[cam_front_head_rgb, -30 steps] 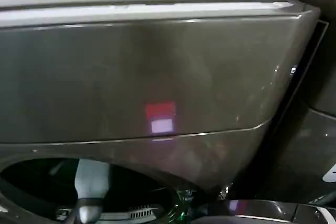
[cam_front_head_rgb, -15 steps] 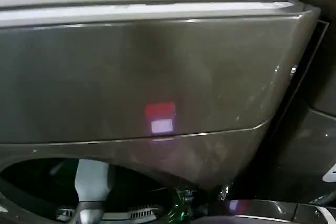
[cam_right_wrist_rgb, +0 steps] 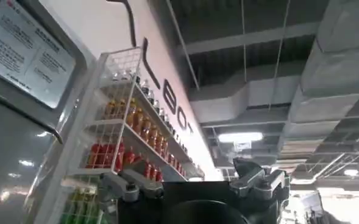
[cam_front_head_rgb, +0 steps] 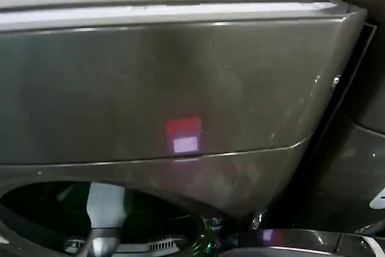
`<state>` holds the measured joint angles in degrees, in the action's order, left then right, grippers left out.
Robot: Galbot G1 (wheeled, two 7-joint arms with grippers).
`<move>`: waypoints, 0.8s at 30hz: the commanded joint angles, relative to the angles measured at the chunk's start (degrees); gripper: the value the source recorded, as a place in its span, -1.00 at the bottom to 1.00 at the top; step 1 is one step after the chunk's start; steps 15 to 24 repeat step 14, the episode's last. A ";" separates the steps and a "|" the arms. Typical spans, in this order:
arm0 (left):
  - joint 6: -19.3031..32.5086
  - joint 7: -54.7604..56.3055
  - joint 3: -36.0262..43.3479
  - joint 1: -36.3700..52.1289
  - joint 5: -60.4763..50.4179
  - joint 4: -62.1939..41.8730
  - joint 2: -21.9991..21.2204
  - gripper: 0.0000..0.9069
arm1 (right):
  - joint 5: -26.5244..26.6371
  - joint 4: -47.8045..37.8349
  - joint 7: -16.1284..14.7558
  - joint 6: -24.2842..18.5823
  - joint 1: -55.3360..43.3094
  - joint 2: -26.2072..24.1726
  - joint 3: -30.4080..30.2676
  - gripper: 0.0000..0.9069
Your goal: Grasp the clothes from the dryer.
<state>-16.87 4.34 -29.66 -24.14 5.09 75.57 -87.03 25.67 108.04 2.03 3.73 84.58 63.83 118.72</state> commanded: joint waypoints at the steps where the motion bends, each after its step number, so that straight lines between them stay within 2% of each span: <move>1: -0.51 0.32 0.03 0.13 0.53 -0.02 -0.12 -1.00 | -0.76 0.43 0.64 1.11 0.03 -0.08 0.61 1.00; 24: -0.46 -0.31 0.00 0.05 0.46 -0.22 0.02 -1.00 | -0.72 0.99 0.91 2.49 0.03 0.01 0.94 1.00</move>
